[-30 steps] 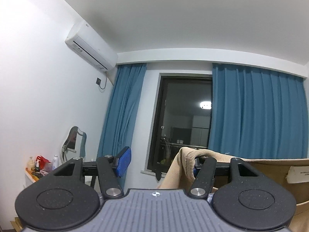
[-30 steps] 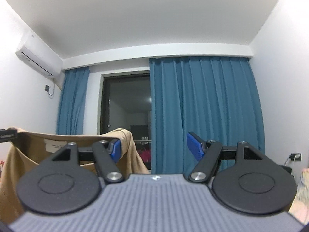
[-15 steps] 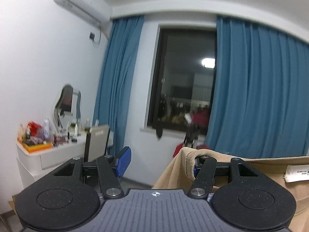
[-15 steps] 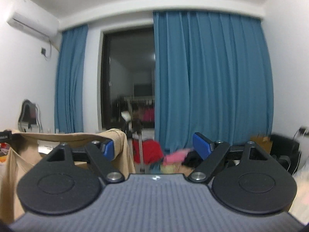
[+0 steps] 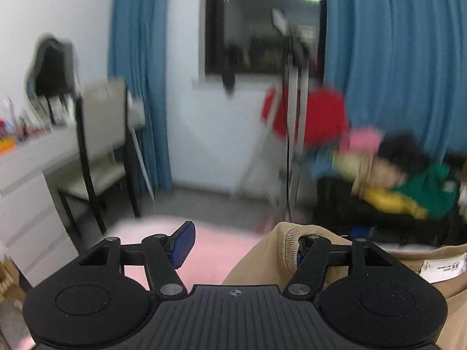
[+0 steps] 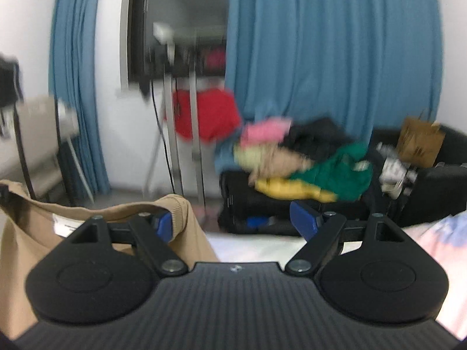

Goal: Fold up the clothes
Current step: 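Lift the T-shirt high with both grippers to shake it out, then lay the T-shirt flat on the bed and open both grippers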

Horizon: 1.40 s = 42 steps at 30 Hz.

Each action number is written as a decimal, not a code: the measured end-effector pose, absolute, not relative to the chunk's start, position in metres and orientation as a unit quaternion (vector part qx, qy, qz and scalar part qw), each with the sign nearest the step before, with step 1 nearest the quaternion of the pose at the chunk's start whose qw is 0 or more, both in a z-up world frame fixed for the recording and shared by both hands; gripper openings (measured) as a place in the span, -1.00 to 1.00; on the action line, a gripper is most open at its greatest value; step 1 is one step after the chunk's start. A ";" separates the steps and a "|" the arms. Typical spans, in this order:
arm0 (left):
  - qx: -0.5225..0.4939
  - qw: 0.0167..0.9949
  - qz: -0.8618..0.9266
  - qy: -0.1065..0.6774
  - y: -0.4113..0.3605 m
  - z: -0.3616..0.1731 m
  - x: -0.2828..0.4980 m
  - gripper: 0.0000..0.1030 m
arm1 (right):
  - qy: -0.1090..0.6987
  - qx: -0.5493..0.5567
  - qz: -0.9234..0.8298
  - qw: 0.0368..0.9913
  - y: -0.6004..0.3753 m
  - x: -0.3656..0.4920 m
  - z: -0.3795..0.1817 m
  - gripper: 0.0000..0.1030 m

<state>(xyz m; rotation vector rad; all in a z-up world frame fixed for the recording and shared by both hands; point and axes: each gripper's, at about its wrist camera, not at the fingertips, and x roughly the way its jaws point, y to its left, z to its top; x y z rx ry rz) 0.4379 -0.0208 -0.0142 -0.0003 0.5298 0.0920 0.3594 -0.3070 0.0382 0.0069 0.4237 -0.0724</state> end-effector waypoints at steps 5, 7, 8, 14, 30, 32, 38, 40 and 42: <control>0.068 0.920 0.010 0.387 -0.033 -0.091 0.507 0.27 | 0.355 -0.036 0.011 0.934 -0.308 0.450 -0.030 0.58; 0.108 0.899 -0.005 0.424 -0.041 -0.107 0.526 0.25 | 0.417 -0.078 0.034 0.905 -0.301 0.475 -0.045 0.58; 0.132 0.890 -0.012 0.435 -0.045 -0.111 0.532 0.26 | 0.439 -0.099 0.045 0.892 -0.297 0.483 -0.049 0.58; 0.252 0.829 -0.044 0.498 -0.067 -0.123 0.571 0.56 | 0.551 -0.197 0.139 0.799 -0.271 0.516 -0.059 0.59; 0.092 0.919 -0.103 0.369 -0.045 -0.054 0.472 0.88 | 0.399 0.064 0.106 0.909 -0.280 0.415 -0.018 0.59; 0.097 0.926 -0.090 0.353 -0.039 -0.052 0.441 0.88 | 0.373 0.074 0.091 0.921 -0.277 0.380 -0.014 0.59; 0.074 0.943 -0.075 0.315 -0.011 -0.029 0.320 0.88 | 0.296 0.107 0.053 0.948 -0.270 0.276 -0.001 0.59; 0.066 0.949 -0.073 0.300 -0.001 -0.019 0.275 0.88 | 0.277 0.117 0.048 0.952 -0.264 0.234 0.010 0.59; 0.050 0.954 -0.070 0.288 0.009 -0.009 0.229 0.88 | 0.267 0.118 0.042 0.956 -0.256 0.194 0.020 0.59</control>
